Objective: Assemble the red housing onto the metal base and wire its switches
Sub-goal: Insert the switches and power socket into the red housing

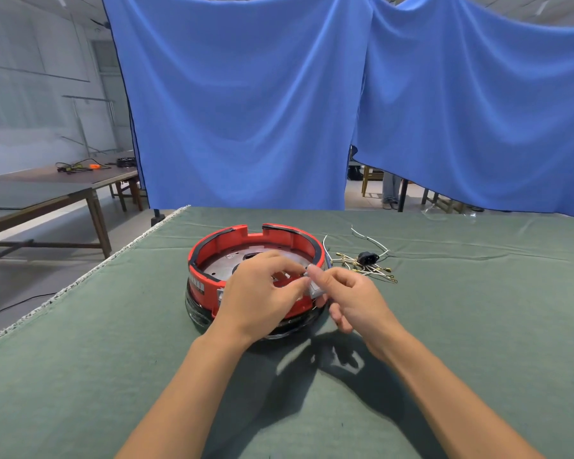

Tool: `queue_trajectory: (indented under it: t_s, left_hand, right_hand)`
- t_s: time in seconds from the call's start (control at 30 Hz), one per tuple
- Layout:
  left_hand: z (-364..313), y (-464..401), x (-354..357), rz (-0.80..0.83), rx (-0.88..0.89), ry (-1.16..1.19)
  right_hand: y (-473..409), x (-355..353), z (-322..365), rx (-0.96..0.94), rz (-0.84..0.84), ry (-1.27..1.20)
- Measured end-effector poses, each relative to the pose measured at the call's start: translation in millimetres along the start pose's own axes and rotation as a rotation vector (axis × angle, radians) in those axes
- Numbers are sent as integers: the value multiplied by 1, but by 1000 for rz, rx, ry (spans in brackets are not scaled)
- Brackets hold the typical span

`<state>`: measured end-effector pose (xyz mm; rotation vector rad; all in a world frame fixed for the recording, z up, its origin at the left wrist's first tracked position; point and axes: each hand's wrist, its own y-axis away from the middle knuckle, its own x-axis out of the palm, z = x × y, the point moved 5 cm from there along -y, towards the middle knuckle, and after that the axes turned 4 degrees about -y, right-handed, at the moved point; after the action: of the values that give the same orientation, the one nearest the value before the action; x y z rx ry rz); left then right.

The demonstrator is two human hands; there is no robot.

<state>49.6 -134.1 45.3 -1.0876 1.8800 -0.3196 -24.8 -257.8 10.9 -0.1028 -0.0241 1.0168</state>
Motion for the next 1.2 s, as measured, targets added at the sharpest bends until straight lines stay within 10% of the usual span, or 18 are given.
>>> queue_trajectory:
  t_s: [0.33,1.2]
  left_hand:
    - [17,0,-8,-68,-176,-251]
    - [18,1,-6,106,-104,-313]
  right_hand:
    - [0,7,-3,-24,165,48]
    - [-5,1,-2,-260,-34,173]
